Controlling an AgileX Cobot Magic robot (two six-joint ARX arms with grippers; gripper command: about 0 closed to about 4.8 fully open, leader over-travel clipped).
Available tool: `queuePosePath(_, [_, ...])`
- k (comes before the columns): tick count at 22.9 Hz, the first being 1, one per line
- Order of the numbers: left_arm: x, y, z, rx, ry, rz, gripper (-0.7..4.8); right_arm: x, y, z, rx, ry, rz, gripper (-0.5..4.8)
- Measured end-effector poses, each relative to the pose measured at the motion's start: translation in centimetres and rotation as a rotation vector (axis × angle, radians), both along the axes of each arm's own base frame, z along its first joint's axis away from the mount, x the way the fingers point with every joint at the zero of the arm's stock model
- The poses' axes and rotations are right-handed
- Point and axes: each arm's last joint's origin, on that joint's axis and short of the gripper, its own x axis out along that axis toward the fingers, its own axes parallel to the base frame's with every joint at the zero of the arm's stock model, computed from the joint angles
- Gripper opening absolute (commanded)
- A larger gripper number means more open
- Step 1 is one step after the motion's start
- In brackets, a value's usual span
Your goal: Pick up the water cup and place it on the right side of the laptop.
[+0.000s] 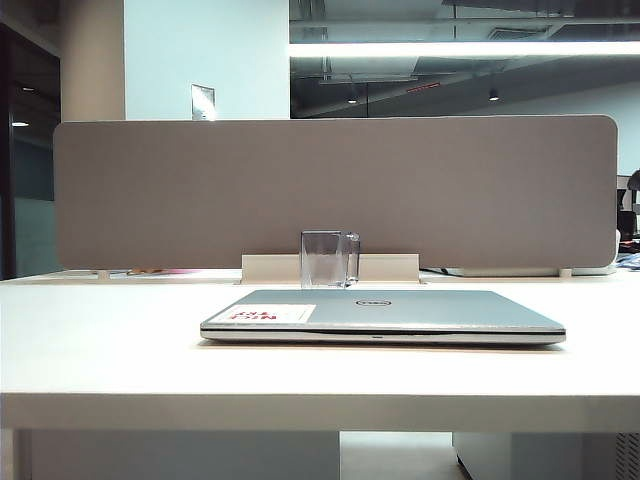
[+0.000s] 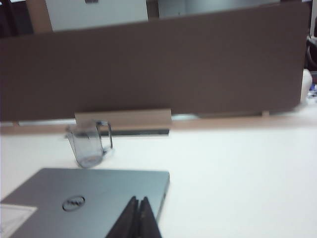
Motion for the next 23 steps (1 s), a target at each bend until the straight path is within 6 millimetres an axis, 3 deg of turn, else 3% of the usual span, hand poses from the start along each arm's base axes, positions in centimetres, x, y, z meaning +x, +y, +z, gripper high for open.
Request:
queuePosePath(9, [0.0, -0.1, -0.1, 0.0, 0.006, -0.018, -0.04, 1.3, 0.3, 3.1, -0.013, 0.086, 0.075, -0.09])
queuePosePath(18, [0.0, -0.1, -0.2, 0.0, 0.019, -0.018, -0.04, 6.2, 1.0, 3.4, -0.021, 0.154, 0.174, -0.09])
queuePosePath(23, [0.0, -0.1, -0.2, 0.0, 0.021, -0.018, -0.04, 10.5, 2.4, 3.1, -0.026, 0.259, 0.228, -0.09])
